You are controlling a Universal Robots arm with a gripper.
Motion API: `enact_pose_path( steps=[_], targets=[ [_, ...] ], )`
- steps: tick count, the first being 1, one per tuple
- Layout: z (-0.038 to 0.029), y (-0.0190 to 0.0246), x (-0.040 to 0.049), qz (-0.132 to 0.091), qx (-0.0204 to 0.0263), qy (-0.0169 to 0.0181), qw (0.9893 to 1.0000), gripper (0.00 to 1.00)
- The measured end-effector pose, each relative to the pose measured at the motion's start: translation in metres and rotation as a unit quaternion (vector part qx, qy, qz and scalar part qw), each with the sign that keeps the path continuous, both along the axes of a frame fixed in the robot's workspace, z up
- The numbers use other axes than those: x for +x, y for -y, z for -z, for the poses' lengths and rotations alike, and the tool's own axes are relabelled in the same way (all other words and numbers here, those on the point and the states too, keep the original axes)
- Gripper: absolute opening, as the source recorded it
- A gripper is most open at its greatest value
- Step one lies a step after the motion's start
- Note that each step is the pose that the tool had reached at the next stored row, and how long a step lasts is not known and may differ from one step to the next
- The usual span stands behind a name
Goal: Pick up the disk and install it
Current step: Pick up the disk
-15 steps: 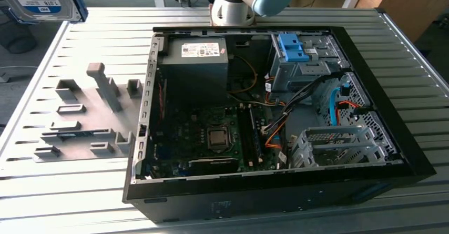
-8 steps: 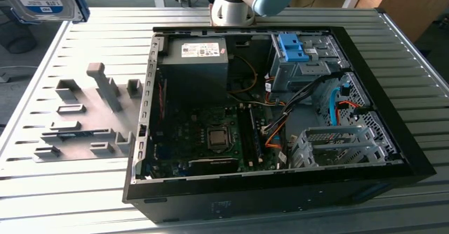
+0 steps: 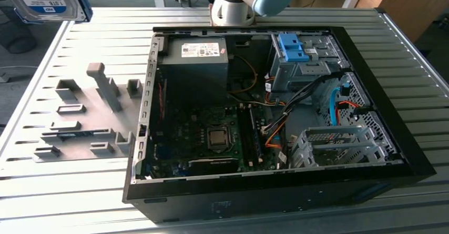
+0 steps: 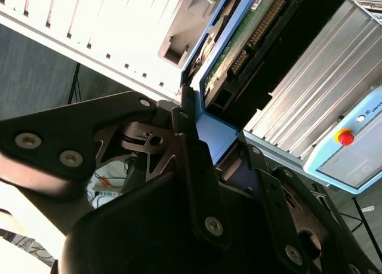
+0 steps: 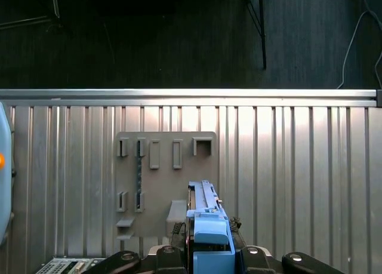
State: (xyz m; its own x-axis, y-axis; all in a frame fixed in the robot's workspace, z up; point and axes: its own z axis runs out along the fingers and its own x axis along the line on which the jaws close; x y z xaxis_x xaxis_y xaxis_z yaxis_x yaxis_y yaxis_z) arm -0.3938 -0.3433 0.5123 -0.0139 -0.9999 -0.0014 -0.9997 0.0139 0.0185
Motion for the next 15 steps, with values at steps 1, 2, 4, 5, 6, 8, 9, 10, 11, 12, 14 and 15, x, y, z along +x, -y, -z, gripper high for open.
enact_pose_path(
  steps=[1, 2, 4, 5, 6, 8, 9, 10, 11, 12, 14, 15],
  targets=[
    [-0.0001, 0.0000, 0.0008, 0.000, 0.0000, 0.0000, 1.0000, 0.36],
    [0.0000, 0.0000, 0.0015, 0.000, 0.0000, 0.0000, 1.0000, 0.36],
    [0.0000, 0.0000, 0.0027, 0.000, 0.0000, 0.0000, 1.0000, 0.36],
    [0.0000, 0.0000, 0.0032, 0.000, 0.0000, 0.0000, 1.0000, 0.36],
    [0.0000, 0.0000, 0.0038, 0.000, 0.0000, 0.0000, 1.0000, 0.36],
    [0.0000, 0.0000, 0.0049, 0.000, 0.0000, 0.0000, 1.0000, 0.36],
    [0.0000, 0.0000, 0.0054, 0.000, 0.0000, 0.0000, 1.0000, 0.36],
    [0.0000, 0.0000, 0.0060, 0.000, 0.0000, 0.0000, 1.0000, 0.36],
    [0.0000, 0.0000, 0.0065, 0.000, 0.0000, 0.0000, 1.0000, 0.36],
    [0.0000, 0.0000, 0.0070, 0.000, 0.0000, 0.0000, 1.0000, 0.36],
    [0.0000, 0.0000, 0.0080, 0.000, 0.0000, 0.0000, 1.0000, 0.36],
    [0.0000, 0.0000, 0.0084, 0.000, 0.0000, 0.0000, 1.0000, 0.36]
  ],
)
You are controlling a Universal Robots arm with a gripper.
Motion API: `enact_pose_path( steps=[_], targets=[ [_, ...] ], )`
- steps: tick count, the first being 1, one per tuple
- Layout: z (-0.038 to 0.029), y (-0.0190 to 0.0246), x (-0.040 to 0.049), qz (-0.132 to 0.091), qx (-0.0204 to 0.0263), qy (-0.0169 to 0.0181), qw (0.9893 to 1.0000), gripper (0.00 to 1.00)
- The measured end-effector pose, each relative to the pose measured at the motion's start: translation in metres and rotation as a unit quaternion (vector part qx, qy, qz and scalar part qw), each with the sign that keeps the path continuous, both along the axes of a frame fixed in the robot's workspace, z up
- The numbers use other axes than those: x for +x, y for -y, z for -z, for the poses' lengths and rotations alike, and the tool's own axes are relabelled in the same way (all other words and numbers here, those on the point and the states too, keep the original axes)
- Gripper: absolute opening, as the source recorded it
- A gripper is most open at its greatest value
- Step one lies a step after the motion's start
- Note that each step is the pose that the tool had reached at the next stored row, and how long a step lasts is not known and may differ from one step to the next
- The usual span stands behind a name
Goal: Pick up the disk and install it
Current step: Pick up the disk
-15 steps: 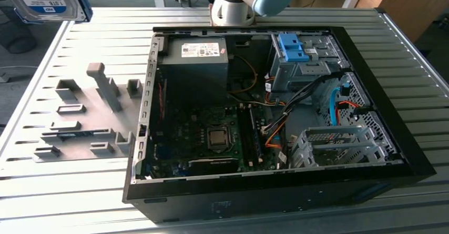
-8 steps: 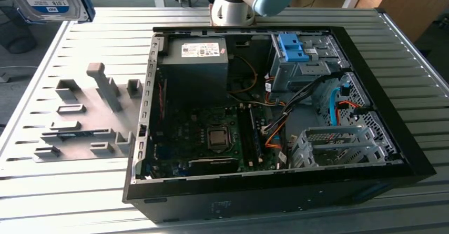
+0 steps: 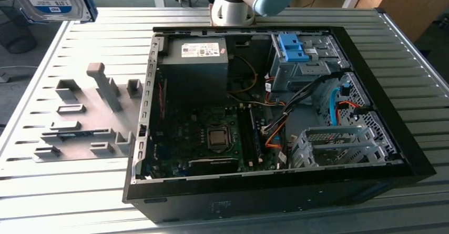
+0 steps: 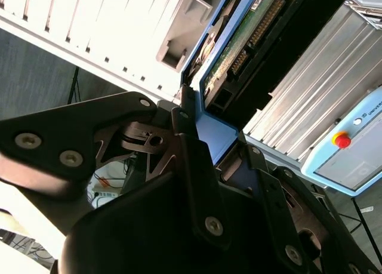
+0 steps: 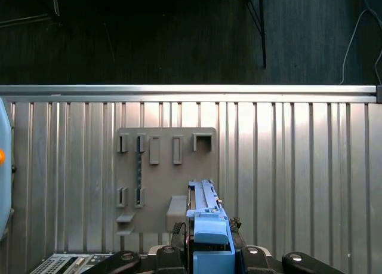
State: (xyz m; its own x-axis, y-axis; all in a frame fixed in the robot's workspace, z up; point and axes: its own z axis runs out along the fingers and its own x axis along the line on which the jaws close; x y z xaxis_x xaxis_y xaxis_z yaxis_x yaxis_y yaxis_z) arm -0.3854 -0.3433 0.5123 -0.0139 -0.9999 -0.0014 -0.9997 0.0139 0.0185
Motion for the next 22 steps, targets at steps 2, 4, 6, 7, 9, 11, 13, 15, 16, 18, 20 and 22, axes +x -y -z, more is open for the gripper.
enact_pose_path(
  steps=[2, 4, 6, 7, 9, 11, 13, 15, 16, 18, 20, 22],
  targets=[
    [0.0000, 0.0000, 0.0009, 0.000, 0.0000, 0.0000, 1.0000, 0.36],
    [0.0000, 0.0000, 0.0018, 0.000, 0.0000, 0.0000, 1.0000, 0.36],
    [0.0000, 0.0000, 0.0028, 0.000, 0.0000, 0.0000, 1.0000, 0.36],
    [0.0000, 0.0000, 0.0033, 0.000, 0.0000, 0.0000, 1.0000, 0.36],
    [0.0000, 0.0000, 0.0043, 0.000, 0.0000, 0.0000, 1.0000, 0.36],
    [0.0000, 0.0000, 0.0059, 0.000, 0.0000, 0.0000, 1.0000, 0.36],
    [0.0000, 0.0000, 0.0076, 0.000, 0.0000, 0.0000, 1.0000, 0.36],
    [0.0000, 0.0000, 0.0094, 0.000, 0.0000, 0.0000, 1.0000, 0.36],
    [-0.0001, 0.0000, 0.0103, 0.000, -0.0001, -0.0001, 1.0000, 0.36],
    [0.0000, 0.0000, 0.0122, 0.000, 0.0000, 0.0000, 1.0000, 0.36],
    [0.0000, 0.0000, 0.0138, 0.000, 0.0000, 0.0000, 1.0000, 0.36],
    [0.0000, 0.0000, 0.0152, 0.000, 0.0000, 0.0000, 1.0000, 0.36]
  ],
)
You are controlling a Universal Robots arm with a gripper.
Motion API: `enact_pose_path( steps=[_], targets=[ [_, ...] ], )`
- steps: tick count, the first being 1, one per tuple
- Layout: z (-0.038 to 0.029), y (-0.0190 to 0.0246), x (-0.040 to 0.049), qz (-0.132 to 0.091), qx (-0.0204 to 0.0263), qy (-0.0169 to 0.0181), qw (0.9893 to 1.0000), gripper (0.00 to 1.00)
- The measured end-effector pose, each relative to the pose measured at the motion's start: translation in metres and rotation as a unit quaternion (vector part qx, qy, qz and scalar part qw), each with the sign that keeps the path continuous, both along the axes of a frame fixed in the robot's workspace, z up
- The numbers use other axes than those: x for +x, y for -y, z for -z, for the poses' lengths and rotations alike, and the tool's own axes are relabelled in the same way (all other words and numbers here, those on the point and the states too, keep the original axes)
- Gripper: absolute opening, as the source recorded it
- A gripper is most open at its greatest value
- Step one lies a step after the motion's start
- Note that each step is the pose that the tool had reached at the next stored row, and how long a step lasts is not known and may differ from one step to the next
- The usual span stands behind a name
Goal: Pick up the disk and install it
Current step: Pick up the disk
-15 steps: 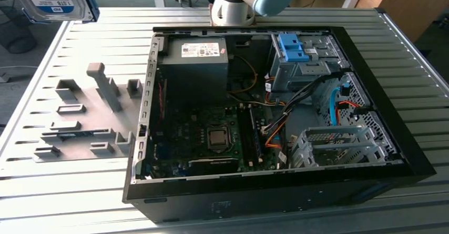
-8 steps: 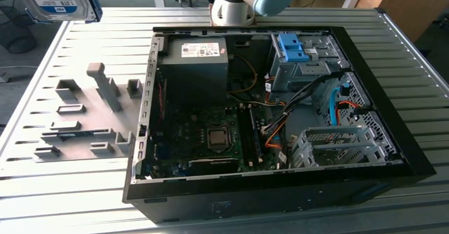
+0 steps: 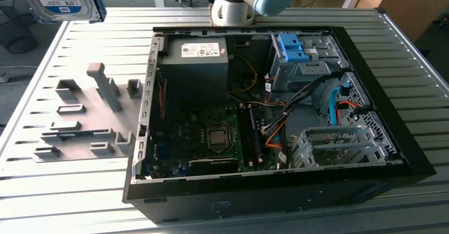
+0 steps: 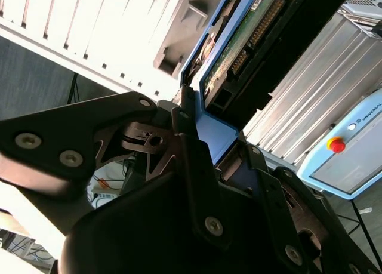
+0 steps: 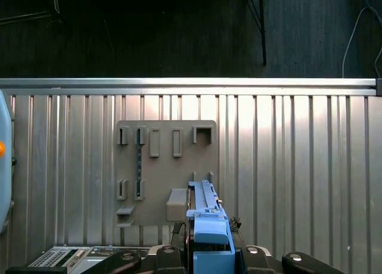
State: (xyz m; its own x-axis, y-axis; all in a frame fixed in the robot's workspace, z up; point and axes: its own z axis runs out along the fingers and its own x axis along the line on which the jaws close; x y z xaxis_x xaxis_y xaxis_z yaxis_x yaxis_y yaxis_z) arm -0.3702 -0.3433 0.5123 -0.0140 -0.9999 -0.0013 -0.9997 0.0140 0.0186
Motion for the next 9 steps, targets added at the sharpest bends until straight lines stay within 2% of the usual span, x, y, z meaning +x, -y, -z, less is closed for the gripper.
enact_pose_path(
  steps=[9],
  targets=[
    [0.0000, 0.0000, 0.0066, 0.000, 0.0000, 0.0000, 1.0000, 0.36]
  ],
)
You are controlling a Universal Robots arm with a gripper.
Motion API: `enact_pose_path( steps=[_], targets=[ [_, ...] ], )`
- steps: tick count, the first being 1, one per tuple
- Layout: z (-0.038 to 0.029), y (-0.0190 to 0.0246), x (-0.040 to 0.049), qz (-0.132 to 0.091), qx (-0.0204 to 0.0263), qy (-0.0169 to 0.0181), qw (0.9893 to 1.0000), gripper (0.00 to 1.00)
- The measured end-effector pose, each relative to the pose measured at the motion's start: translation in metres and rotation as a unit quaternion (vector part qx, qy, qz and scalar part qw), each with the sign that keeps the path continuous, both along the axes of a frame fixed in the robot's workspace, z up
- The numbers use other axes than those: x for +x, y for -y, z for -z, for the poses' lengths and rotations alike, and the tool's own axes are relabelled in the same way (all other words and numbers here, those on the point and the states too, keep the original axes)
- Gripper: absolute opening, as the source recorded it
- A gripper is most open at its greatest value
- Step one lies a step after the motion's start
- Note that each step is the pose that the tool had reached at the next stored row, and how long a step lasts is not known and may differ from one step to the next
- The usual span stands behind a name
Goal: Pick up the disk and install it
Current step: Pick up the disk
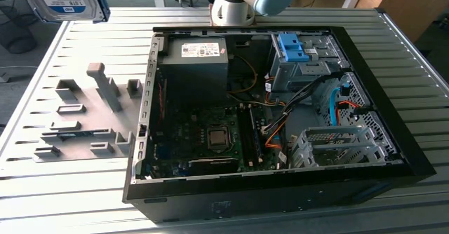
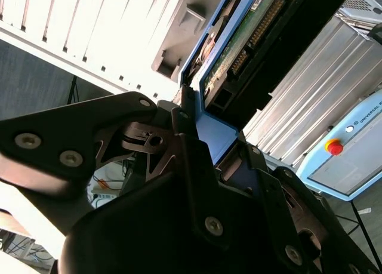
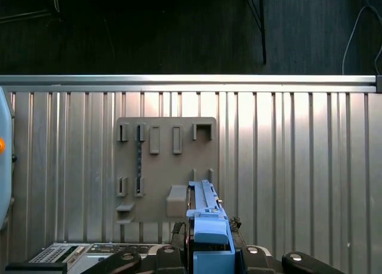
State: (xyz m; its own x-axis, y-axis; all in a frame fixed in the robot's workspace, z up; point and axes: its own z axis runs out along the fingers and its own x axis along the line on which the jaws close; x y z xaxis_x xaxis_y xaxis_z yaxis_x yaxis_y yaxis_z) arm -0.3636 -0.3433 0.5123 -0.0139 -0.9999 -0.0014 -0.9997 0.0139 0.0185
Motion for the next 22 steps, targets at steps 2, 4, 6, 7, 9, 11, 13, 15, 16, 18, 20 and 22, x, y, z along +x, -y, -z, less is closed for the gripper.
enact_pose_path(
  steps=[2, 4, 6, 7, 9, 11, 13, 15, 16, 18, 20, 22],
  targets=[
    [0.0000, 0.0000, 0.0016, 0.000, 0.0000, 0.0000, 1.0000, 0.36],
    [0.0000, 0.0000, 0.0031, 0.000, 0.0000, 0.0000, 1.0000, 0.36],
    [0.0000, 0.0000, 0.0047, 0.000, 0.0000, 0.0000, 1.0000, 0.36],
    [-0.0001, 0.0000, 0.0055, 0.000, 0.0000, -0.0001, 1.0000, 0.36],
    [0.0000, 0.0000, 0.0068, 0.000, 0.0000, 0.0000, 1.0000, 0.36],
    [0.0000, 0.0000, 0.0081, 0.000, 0.0000, 0.0000, 1.0000, 0.36],
    [0.0000, 0.0000, 0.0092, 0.000, 0.0000, 0.0000, 1.0000, 0.36],
    [0.0000, 0.0000, 0.0104, 0.000, 0.0000, 0.0000, 1.0000, 0.36],
    [0.0000, 0.0000, 0.0110, 0.000, 0.0000, 0.0000, 1.0000, 0.36],
    [0.0000, 0.0000, 0.0121, 0.000, 0.0000, 0.0000, 1.0000, 0.36],
    [0.0000, 0.0000, 0.0133, 0.000, 0.0000, 0.0000, 1.0000, 0.36],
    [0.0000, 0.0000, 0.0145, 0.000, 0.0000, -0.0001, 1.0000, 0.36]
  ],
)
